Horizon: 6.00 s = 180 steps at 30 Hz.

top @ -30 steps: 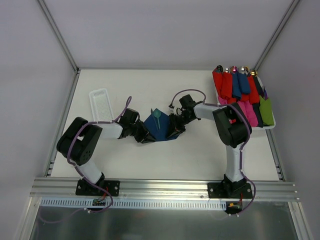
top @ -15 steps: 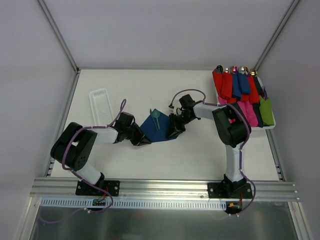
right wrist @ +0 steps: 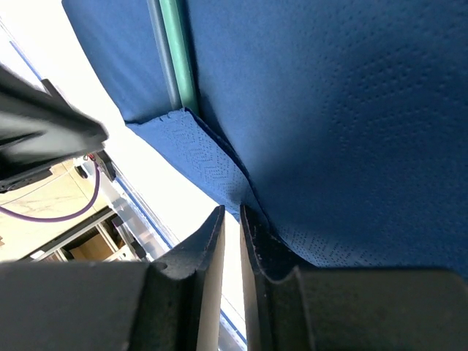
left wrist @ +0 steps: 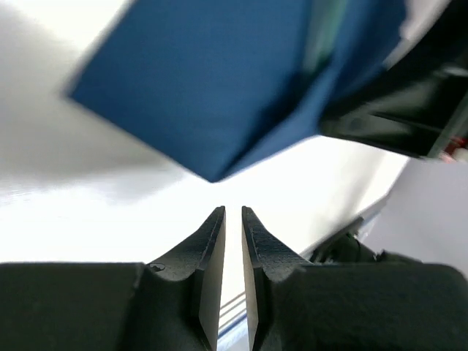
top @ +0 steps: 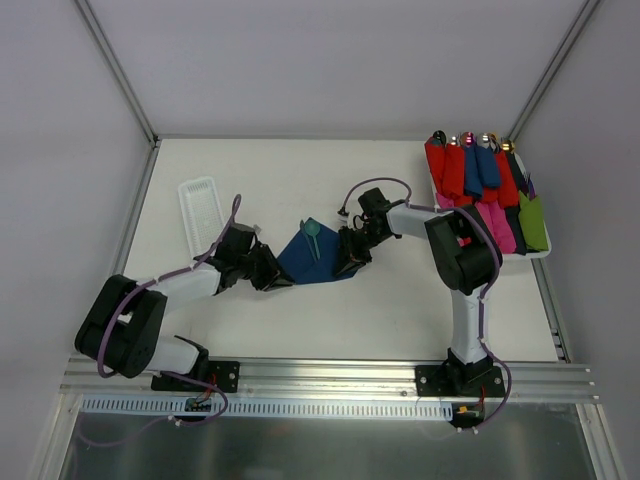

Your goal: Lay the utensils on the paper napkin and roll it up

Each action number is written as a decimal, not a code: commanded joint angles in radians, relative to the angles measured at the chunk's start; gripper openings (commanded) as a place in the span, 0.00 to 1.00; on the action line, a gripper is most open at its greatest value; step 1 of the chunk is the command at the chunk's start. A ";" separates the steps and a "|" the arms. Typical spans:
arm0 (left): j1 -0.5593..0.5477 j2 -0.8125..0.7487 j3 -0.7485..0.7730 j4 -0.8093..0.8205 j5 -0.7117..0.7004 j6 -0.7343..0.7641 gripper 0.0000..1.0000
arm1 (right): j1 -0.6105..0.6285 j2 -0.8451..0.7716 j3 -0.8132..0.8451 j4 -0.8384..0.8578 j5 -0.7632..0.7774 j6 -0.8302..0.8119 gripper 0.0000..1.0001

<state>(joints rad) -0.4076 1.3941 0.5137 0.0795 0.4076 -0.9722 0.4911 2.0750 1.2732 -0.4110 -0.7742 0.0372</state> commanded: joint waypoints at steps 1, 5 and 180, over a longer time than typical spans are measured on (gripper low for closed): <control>-0.019 -0.057 0.089 0.006 0.048 0.107 0.15 | -0.003 0.025 0.002 -0.034 0.122 -0.028 0.17; -0.037 0.006 0.152 0.011 0.068 0.110 0.15 | 0.004 0.028 0.012 -0.035 0.121 -0.030 0.17; -0.060 0.183 0.210 -0.121 0.013 0.135 0.16 | 0.021 0.111 0.018 0.290 -0.206 0.109 0.14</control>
<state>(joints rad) -0.4763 1.6600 0.7208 0.0132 0.4934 -0.8894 0.5076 2.1735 1.2587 -0.0738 -1.0172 0.1860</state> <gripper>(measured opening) 0.129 0.141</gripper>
